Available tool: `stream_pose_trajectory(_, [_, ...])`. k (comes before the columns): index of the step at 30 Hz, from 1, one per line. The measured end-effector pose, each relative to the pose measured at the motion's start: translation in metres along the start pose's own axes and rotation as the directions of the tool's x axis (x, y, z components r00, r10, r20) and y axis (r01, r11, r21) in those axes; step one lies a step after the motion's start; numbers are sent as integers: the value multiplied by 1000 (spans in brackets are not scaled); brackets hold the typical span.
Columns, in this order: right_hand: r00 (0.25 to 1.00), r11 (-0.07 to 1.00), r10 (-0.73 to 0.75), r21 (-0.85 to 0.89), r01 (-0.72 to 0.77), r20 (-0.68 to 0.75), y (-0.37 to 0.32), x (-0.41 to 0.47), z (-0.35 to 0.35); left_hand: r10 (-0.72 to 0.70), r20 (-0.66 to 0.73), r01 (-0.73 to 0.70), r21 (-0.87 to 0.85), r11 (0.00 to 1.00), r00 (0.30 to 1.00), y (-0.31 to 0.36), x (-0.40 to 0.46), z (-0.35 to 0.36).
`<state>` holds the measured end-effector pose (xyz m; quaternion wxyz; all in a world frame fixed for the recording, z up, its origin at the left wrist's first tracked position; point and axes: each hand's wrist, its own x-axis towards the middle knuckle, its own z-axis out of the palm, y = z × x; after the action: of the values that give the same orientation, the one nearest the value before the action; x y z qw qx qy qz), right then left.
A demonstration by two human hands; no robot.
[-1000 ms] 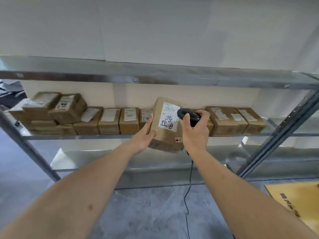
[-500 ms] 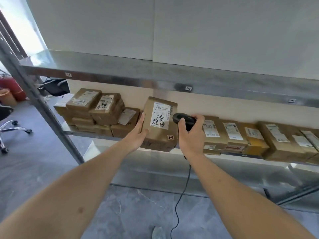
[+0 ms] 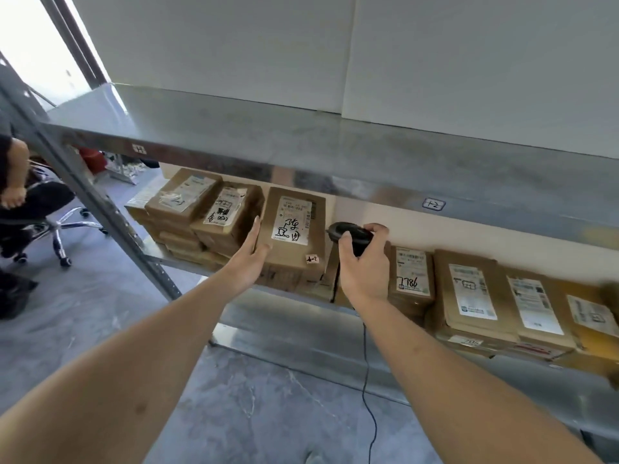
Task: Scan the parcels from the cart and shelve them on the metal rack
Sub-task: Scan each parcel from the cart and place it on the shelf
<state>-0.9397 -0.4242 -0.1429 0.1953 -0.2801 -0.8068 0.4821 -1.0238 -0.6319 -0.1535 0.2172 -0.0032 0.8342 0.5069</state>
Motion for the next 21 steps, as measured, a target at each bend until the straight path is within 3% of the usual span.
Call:
stream_pose_trajectory(4, [1000, 1000, -9, -3, 9, 24, -7, 9, 19, -3, -73, 2, -5, 1000, 997, 1, 19, -10])
stream_pose_trajectory(7, [1000, 1000, 6, 9, -6, 8, -13, 14, 31, 74, -132, -42, 230, 972, 988, 9, 23, -12])
stream_pose_trajectory(10, [1000, 1000, 17, 15, -17, -13, -18, 15, 37, 271, -164, -131, 577, 807, 949, 18, 30, -11])
stream_pose_trajectory(13, [999, 999, 35, 19, -35, -31, -21, 15, 40, 425, -21, -302, 672, 676, 905, 29, 40, -2])
stream_pose_trajectory(17, [996, 998, 45, 39, -42, -71, -25, 14, 38, 351, 169, -345, 773, 533, 921, 34, 52, 18])
stream_pose_trajectory(21, [994, 998, 64, 15, -63, -86, -23, 15, 34, 243, 220, -311, 835, 453, 945, 35, 51, 29])
